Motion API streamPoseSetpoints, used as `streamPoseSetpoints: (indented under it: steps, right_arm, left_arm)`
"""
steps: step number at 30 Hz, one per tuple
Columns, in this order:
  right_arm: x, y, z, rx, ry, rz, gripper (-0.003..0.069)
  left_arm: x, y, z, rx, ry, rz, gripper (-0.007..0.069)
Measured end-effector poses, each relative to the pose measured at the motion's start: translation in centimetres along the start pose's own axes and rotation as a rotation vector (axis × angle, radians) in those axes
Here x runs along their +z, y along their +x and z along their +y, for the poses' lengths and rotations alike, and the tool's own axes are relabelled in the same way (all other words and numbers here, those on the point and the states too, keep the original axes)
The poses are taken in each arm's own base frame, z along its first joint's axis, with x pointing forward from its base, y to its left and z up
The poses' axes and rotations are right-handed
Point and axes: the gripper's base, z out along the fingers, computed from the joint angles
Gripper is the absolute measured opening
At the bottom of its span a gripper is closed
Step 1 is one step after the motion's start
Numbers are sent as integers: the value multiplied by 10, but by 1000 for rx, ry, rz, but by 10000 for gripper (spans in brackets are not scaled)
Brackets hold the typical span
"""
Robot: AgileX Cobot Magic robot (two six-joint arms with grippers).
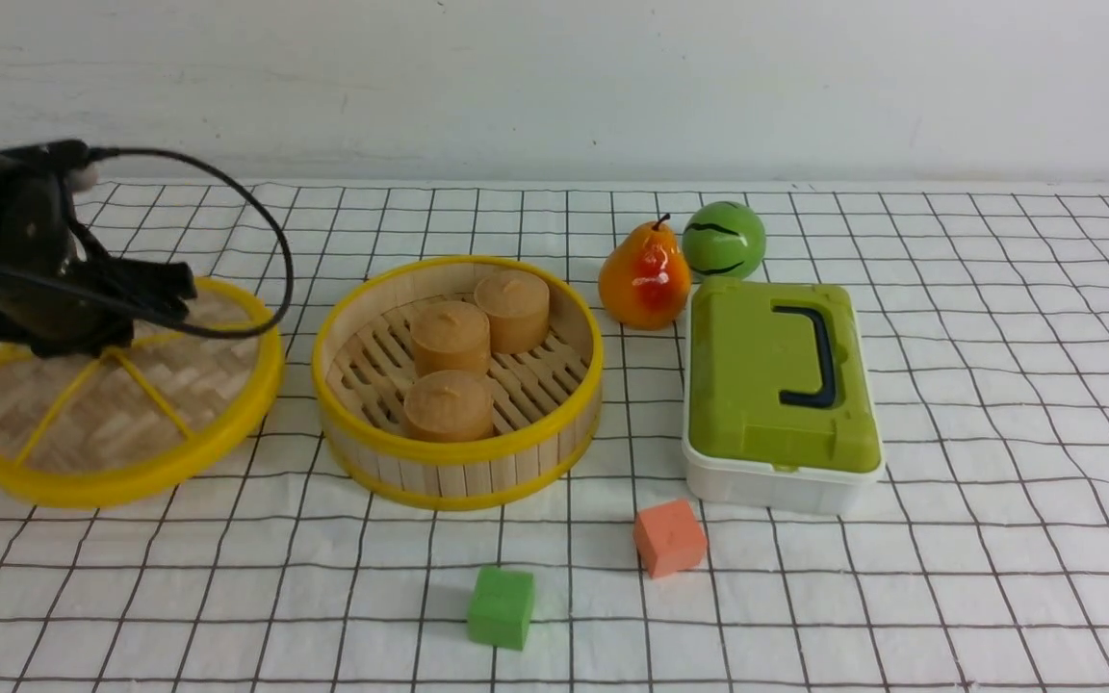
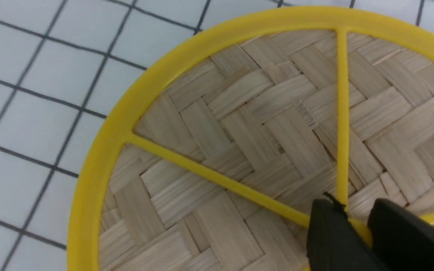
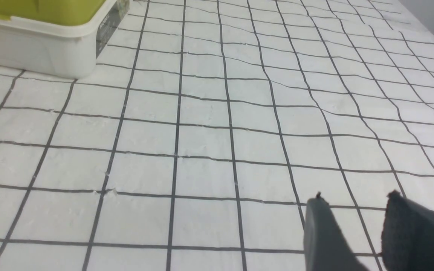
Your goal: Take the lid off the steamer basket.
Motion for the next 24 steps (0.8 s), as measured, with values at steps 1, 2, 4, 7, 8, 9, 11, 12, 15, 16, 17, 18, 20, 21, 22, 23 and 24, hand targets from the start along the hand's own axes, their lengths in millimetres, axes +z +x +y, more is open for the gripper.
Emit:
streamPoseSetpoints:
  steps: [1,2,4,7,8,9,11,12,15,16,17,18,20,21,22,23,24]
  right_arm:
    - [0,0,0,0,0,0,240]
    - [0,0,0,0,0,0,240]
    - [0,0,0,0,0,0,240]
    - [0,0,0,0,0,0,240]
    - [0,0,0,0,0,0,240]
    - [0,0,0,0,0,0,240]
    - [0,0,0,0,0,0,240]
    - [0,0,0,0,0,0,240]
    - [0,0,0,0,0,0,240]
    - [0,0,0,0,0,0,240]
    - [0,0,0,0,0,0,240]
    - [0,0,0,0,0,0,240]
    - [0,0,0,0,0,0,240]
    - [0,0,0,0,0,0,240]
    - [0,0,0,0,0,0,240]
    - [0,0,0,0,0,0,240]
    - [0,0,0,0,0,0,240]
  left_arm:
    - [12,6,-1,5,-3,23,109]
    - [18,9,-1,7,-6,36,109]
    - [23,12,-1,8,-8,48,129]
    - [22,11,-1,5,-6,42,227]
    - [21,9,-1,5,-4,37,235]
    - [16,5,-1,0,-7,31,294]
    - [-3,-5,0,-22,-18,25,372]
    - [-16,-13,1,-29,-17,7,387]
    - [-53,-29,2,-28,-10,-41,391]
    - [-85,-39,4,-20,9,-91,357]
    - [-115,-45,6,-20,32,-147,311]
    - [-146,-50,9,-29,61,-208,261]
    - [-198,-52,13,-50,119,-303,146]
    - [-217,-51,15,-59,147,-340,86]
    - [-235,-48,16,-73,179,-374,50]
    - [-254,-42,18,-88,224,-416,5]
    - [-255,-43,18,-84,224,-420,-1]
